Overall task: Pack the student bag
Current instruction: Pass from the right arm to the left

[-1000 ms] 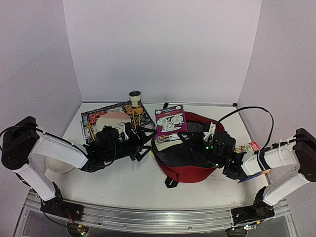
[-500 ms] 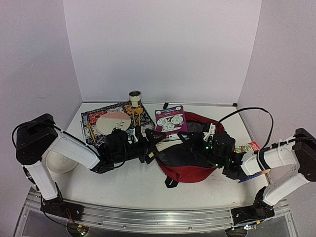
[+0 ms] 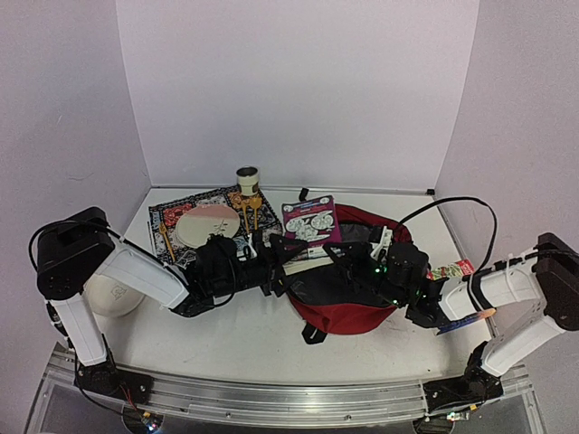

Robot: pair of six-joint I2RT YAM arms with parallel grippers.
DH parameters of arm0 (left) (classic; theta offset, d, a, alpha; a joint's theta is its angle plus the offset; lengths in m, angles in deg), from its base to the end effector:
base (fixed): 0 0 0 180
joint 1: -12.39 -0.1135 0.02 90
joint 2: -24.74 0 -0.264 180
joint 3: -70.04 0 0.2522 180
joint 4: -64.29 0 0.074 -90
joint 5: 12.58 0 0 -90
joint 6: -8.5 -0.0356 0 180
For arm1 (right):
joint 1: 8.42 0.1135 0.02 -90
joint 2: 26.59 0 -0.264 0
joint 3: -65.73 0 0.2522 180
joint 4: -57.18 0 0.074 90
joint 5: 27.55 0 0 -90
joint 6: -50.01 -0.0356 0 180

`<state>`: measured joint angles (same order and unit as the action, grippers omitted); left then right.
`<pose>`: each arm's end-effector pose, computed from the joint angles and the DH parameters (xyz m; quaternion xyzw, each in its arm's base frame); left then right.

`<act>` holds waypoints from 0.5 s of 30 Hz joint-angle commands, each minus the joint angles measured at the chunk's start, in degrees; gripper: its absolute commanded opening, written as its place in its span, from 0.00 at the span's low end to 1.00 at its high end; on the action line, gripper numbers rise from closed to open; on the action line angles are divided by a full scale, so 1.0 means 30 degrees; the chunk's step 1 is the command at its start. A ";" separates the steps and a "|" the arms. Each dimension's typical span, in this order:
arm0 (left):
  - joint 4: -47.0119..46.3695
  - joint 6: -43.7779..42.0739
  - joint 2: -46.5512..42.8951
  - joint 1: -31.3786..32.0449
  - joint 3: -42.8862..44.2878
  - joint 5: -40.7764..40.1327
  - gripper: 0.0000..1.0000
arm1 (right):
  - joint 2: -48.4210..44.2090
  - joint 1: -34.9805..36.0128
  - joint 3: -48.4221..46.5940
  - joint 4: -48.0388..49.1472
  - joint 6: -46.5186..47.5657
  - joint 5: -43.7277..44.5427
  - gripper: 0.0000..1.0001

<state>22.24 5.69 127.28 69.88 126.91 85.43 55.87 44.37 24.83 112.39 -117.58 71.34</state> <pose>0.1907 -0.3084 0.1839 -0.1402 0.7153 -0.6660 0.1586 0.1738 0.2198 0.2337 0.1918 0.5887 0.6913 0.3724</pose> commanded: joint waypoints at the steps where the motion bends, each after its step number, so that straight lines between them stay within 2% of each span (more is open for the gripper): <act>1: -0.2587 0.0413 0.0238 0.0106 0.0571 0.0016 0.81 | -0.0148 0.0076 -0.0745 1.3070 -0.0064 -0.0052 0.00; 9: -0.3444 0.0617 -0.0138 0.0113 -0.0222 -0.0908 0.47 | -0.0328 0.0130 -0.0108 1.3192 -0.0045 -0.0157 0.00; 13: -0.3492 0.0296 -0.0452 0.0084 -0.0477 -0.1261 0.25 | -0.0272 0.0142 0.0243 1.3076 0.0046 -0.0496 0.01; 15: -0.3494 0.0094 -0.0600 0.0082 -0.0633 -0.1353 0.11 | -0.0269 0.0135 0.0476 1.2824 0.0173 -0.0744 0.05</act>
<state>16.94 7.23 127.89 70.01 125.56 83.08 56.13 44.37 25.72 113.95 -118.43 71.08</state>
